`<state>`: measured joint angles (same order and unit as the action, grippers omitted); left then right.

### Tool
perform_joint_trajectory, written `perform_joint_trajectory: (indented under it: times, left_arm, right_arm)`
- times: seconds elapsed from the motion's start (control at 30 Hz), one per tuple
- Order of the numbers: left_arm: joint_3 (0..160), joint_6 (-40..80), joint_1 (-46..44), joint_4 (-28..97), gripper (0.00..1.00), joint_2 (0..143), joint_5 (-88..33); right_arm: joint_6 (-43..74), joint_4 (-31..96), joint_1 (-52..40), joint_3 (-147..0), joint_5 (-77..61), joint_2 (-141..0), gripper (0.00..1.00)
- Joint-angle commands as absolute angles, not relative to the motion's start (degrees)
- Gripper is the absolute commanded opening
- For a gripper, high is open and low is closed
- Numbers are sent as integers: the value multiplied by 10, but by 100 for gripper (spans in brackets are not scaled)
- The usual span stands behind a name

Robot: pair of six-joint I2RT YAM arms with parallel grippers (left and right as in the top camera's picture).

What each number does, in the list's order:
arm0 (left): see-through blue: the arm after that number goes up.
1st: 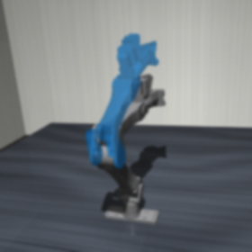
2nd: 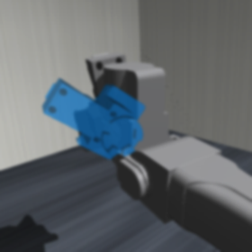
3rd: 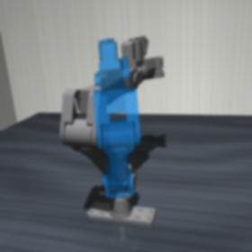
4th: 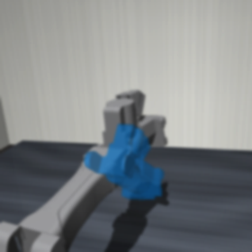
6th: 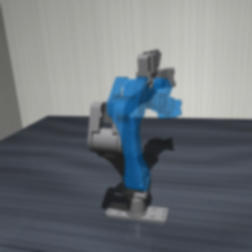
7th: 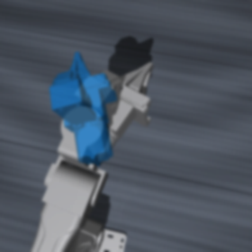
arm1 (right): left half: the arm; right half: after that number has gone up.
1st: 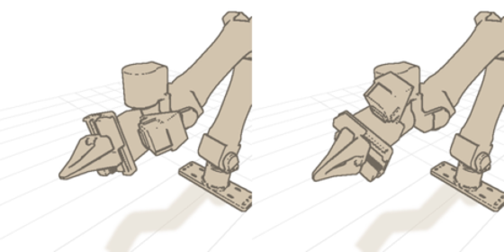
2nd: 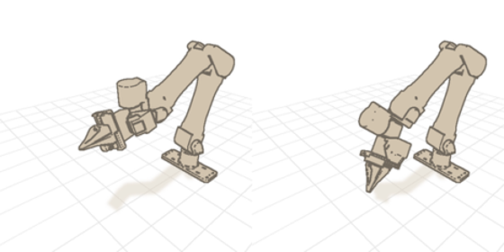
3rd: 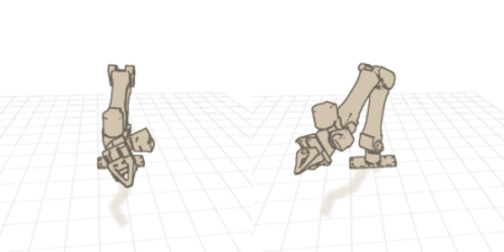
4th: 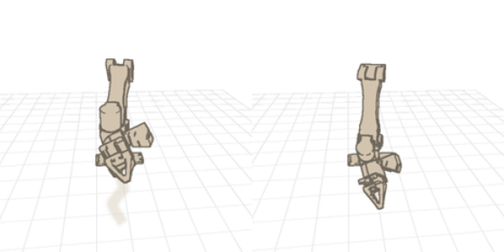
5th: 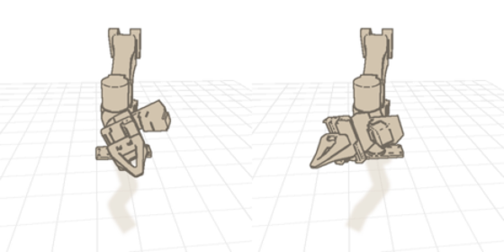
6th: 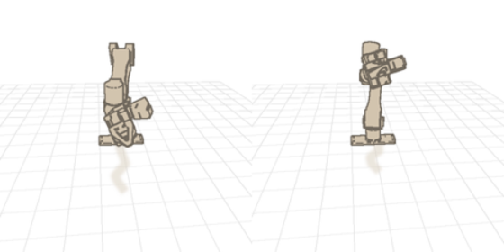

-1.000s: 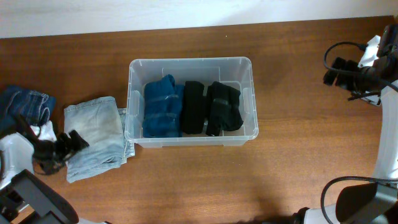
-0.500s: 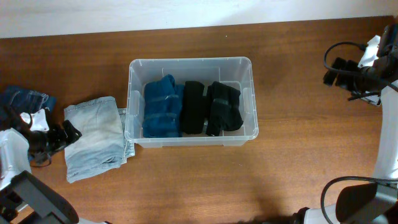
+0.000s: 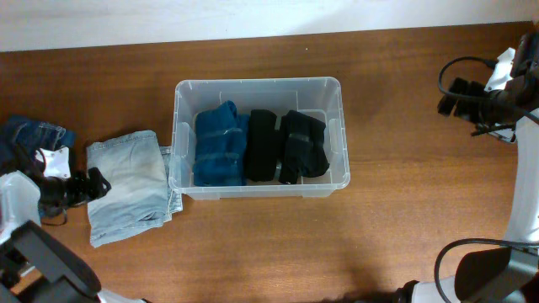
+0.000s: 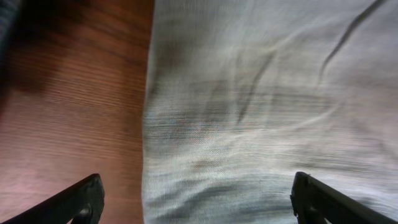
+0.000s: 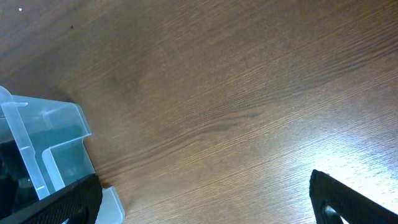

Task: Pack container
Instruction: 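Close the left gripper on the light-blue jeans' edge and drag them left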

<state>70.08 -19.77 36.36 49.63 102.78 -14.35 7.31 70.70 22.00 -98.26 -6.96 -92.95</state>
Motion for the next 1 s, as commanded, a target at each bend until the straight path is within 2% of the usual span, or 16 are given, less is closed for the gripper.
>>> perform_joint_trajectory:
  times: [0.0,0.47,0.53,0.6,0.63,0.7,0.97]
  left_arm:
    - [707,-211,366,495,94,1062,-142]
    - [707,-211,365,475,89,1146,-157]
    - [707,-211,365,475,72,1147,-157]
    - [707,-211,366,475,45,1147,-157]
    - [707,-211,365,476,37,1147,-157]
    - [707,-211,365,476,33,1147,-157]
    - [707,-202,365,475,33,1147,-209]
  right_arm:
    - [73,707,222,-986,-69,-925,99]
    - [73,707,222,-986,-69,-925,99]
    - [73,707,222,-986,-69,-925,99]
    - [73,707,222,-986,-69,-925,99]
    - [73,707,222,-986,-69,-925,99]
    - [73,707,222,-986,-69,-925,99]
    - [73,707,222,-986,-69,-925,99]
